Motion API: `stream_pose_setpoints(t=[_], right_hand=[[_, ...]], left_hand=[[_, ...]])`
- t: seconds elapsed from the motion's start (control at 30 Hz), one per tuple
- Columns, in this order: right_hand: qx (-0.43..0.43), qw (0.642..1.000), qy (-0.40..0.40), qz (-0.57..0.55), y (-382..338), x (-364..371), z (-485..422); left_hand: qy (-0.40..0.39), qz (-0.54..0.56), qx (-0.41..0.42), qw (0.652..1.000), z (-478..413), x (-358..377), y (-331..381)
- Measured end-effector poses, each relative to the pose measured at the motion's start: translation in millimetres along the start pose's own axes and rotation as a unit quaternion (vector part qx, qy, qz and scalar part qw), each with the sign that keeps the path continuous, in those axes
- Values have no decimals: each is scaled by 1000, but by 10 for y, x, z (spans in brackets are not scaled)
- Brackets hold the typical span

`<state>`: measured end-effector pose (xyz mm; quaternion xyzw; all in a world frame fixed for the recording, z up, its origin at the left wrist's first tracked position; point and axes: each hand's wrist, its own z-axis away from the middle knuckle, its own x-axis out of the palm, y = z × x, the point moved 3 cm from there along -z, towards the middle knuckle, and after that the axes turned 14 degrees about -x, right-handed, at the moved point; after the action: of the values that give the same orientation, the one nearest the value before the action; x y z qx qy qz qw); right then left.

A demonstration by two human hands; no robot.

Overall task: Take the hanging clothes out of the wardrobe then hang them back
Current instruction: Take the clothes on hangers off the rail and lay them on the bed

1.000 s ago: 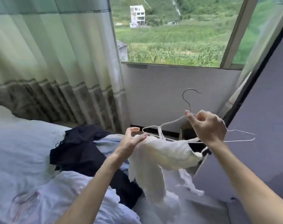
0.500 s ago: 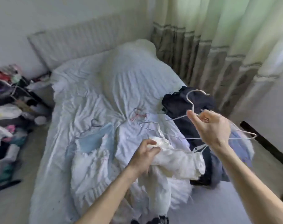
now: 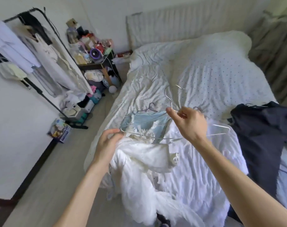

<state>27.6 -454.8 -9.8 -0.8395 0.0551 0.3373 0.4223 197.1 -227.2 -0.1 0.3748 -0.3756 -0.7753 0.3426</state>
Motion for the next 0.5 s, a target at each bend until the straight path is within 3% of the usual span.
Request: stream_pose_setpoints(t=[0.33,0.5], right_hand=[[2,997,-26,-71,-365,470,-496],[15,997,-34,-65,-252,802,-806]], left_hand=[[124,2,105,987,-403,-263,548],[120,-61,60,989,-1173,-216,313]])
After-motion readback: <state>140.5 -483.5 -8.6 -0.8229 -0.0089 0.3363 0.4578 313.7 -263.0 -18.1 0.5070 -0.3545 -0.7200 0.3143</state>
